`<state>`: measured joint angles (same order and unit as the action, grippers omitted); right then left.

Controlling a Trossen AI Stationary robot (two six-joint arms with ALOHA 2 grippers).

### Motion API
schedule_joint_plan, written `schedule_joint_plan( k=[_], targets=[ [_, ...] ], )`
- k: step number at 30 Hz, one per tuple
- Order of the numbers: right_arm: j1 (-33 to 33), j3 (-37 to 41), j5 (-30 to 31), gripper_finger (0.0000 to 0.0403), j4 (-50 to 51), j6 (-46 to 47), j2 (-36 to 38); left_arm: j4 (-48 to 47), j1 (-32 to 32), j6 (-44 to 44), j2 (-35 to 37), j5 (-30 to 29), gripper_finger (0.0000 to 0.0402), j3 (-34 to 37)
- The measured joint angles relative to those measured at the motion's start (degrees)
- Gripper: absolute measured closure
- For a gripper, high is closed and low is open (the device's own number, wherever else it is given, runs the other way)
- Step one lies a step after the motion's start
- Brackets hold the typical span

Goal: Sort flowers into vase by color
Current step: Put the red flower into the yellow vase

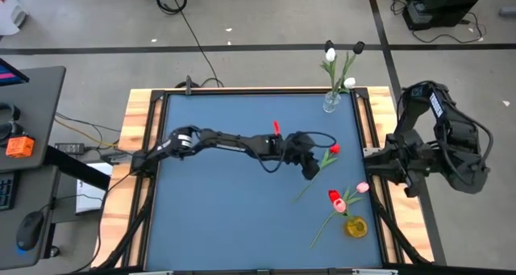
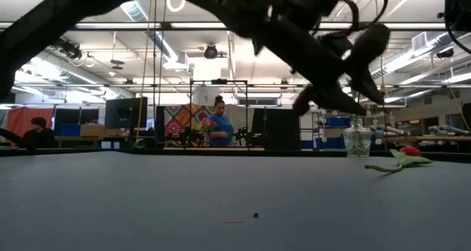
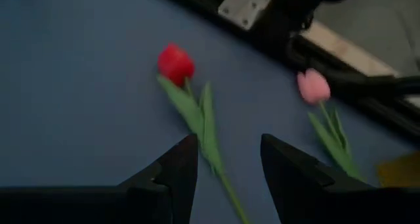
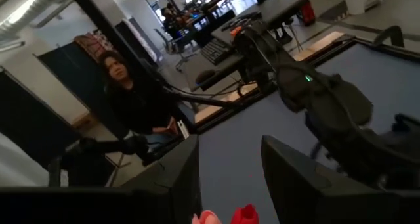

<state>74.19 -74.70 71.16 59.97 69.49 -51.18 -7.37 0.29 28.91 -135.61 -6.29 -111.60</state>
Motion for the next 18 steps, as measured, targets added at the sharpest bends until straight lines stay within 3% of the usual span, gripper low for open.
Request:
schedule_joint_plan(
  k=[5,18],
  targets=[
    [-2.4,0.0,-2.07,0.0231,-3.58,0.02,-0.27,4.47,0.33,-0.81,-3.24,-2.18,0.023,-0.06],
    [-7.92,0.02,-5.78,0.024,-7.67,0.02,-0.05,13.08,-0.38,-13.68,-7.04,-3.0,0.023,-0.03]
  ],
)
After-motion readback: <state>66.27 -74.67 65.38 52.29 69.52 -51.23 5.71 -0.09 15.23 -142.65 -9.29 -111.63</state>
